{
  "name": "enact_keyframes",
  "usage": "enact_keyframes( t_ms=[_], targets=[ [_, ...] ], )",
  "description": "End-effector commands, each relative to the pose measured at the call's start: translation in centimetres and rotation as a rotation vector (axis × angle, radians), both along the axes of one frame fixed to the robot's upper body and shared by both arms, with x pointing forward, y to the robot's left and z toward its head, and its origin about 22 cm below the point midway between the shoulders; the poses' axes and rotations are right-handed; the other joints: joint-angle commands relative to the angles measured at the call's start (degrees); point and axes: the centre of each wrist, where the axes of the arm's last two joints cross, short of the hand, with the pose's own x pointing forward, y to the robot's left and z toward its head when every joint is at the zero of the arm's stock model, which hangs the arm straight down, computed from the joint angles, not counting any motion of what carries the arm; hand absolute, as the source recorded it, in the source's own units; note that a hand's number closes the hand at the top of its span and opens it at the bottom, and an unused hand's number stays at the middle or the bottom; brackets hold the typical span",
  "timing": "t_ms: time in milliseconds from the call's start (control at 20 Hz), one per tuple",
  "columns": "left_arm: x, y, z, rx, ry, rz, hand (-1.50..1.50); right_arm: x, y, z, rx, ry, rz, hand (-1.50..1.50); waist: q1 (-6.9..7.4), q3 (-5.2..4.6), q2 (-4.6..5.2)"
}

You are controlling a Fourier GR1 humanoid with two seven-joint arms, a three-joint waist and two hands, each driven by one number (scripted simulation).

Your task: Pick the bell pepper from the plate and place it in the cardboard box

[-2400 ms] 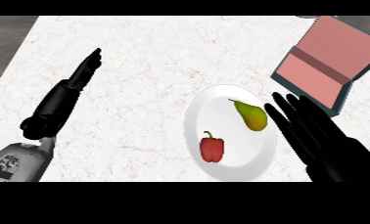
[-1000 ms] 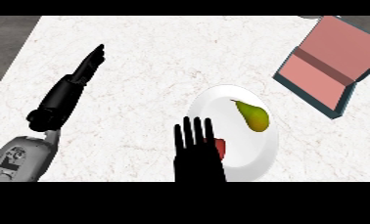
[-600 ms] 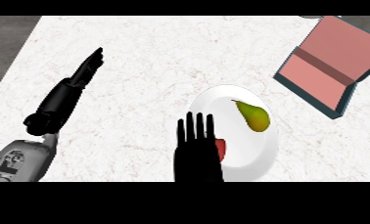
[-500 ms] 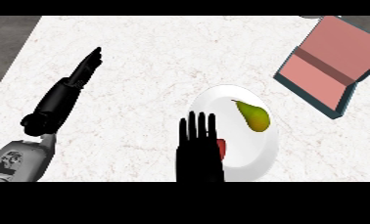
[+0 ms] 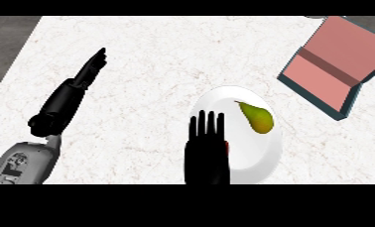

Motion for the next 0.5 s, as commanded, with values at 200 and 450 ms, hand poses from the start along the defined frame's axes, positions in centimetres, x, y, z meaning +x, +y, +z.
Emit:
enact_keyframes(
  t_ms=[200,450],
  targets=[
    [-0.4,0.1,0.6,0.004,0.014,-0.007,0.0,-0.6,0.0,-1.9,-0.026,-0.001,-0.096,-1.5,0.1,0.01,-0.02],
    [-0.8,1.3,1.2,0.001,-0.004,-0.009,0.0,-0.1,-2.2,-2.0,-0.089,-0.024,-0.128,-1.5,-0.02,0.01,-0.09]
  ],
)
